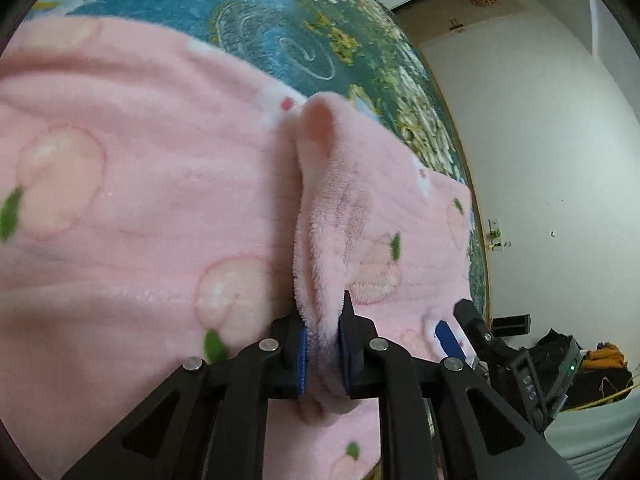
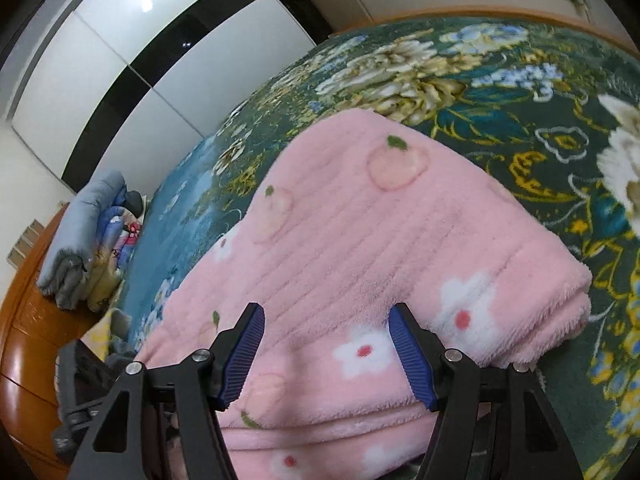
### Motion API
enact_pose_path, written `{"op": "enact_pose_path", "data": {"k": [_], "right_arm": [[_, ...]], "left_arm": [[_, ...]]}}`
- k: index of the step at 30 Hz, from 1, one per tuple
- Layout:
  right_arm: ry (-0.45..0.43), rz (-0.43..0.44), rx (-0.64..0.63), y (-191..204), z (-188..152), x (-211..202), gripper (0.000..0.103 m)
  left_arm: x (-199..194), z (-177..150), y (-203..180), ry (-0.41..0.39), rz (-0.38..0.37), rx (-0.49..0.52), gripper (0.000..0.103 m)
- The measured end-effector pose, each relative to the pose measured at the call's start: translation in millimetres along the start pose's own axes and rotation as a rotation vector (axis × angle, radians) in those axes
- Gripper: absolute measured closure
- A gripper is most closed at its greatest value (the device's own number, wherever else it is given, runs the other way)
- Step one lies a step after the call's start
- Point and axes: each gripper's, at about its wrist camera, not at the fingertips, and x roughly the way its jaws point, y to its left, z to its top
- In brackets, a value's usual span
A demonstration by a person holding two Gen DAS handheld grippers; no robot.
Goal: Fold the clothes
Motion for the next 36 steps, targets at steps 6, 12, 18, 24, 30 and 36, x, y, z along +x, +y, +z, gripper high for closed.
{"op": "enact_pose_path", "data": {"k": [6, 12, 18, 24, 30, 36], "right_arm": [[-0.092, 0.069, -0.052, 16.3, -1.4, -24.5, 0.034], [-0.092, 0.081, -0.154, 42.2, -12.1, -26.8, 0.034], [-0.096, 0.075, -0.256, 66.0, -27.5, -29.1, 0.034], [-0.105, 0.051, -0.305, 76.2, -37.0, -30.6, 0.034], [-0.111, 0.049, -0.323, 77.3, -36.9, -33.6, 0.034], [-0.127, 0.020, -0.425, 79.3, -19.8, -37.3, 0.034]], "left_arm": [[-58.7, -13.0, 6.0, -0.103, 0.011, 0.048, 0.086], [-168.1, -43.9, 65.5, -0.364, 0.210, -0.041, 0.079], [-226.6, -76.2, 149.9, -0.498, 0.307, -0.284, 0.065], [-208.7, -76.5, 192.1, -0.499, 0.211, -0.387, 0.047], [-184.0, -61.1, 210.2, -0.520, 0.127, -0.433, 0.047], [-174.7, -45.0, 211.4, -0.550, 0.133, -0.440, 0.060]]}}
